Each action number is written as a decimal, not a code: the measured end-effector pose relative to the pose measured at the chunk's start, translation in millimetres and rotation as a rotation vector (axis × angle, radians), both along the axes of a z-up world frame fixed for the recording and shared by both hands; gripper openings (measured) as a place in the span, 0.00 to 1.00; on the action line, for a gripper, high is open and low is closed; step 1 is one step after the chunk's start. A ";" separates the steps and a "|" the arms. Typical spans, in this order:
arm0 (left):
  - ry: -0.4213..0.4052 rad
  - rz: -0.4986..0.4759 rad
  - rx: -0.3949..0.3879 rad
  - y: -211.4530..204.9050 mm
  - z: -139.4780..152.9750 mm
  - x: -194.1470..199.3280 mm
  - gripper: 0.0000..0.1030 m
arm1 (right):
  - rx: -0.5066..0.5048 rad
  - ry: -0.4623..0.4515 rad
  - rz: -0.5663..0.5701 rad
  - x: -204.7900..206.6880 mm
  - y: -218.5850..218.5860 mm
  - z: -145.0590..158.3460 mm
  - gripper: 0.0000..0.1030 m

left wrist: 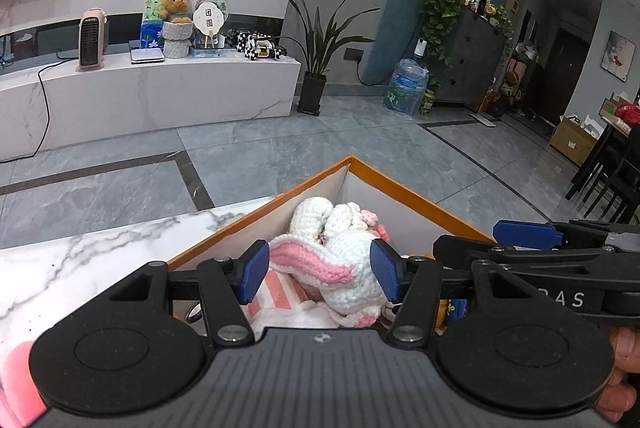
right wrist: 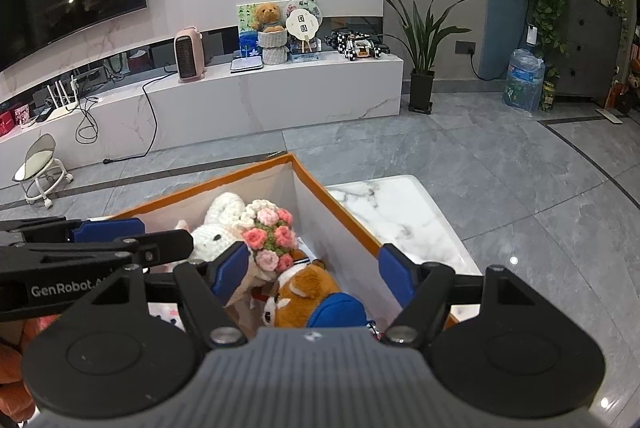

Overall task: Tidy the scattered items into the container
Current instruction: 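Move both tools from the box back over the pink notebook and pompom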

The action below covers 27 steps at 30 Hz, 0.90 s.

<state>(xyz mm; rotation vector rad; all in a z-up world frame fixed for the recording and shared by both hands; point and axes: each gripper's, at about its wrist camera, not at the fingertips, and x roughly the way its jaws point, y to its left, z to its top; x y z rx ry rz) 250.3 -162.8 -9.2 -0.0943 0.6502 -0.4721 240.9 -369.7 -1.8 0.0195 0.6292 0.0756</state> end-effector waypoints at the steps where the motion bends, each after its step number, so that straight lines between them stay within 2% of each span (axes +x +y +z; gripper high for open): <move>1: 0.000 0.001 -0.001 0.6 0.9 -0.6 0.64 | 0.000 -0.003 0.000 -0.8 0.7 1.4 0.72; 15: -0.026 0.044 0.001 22.2 25.3 -16.8 0.63 | 0.028 -0.053 0.030 -13.8 19.0 24.5 0.72; 20: -0.037 0.062 0.005 32.3 33.8 -21.8 0.61 | 0.040 -0.070 0.044 -17.6 28.9 31.0 0.73; 27: -0.026 0.076 0.004 47.0 39.9 -25.6 0.61 | 0.038 -0.080 0.060 -19.0 43.3 35.9 0.73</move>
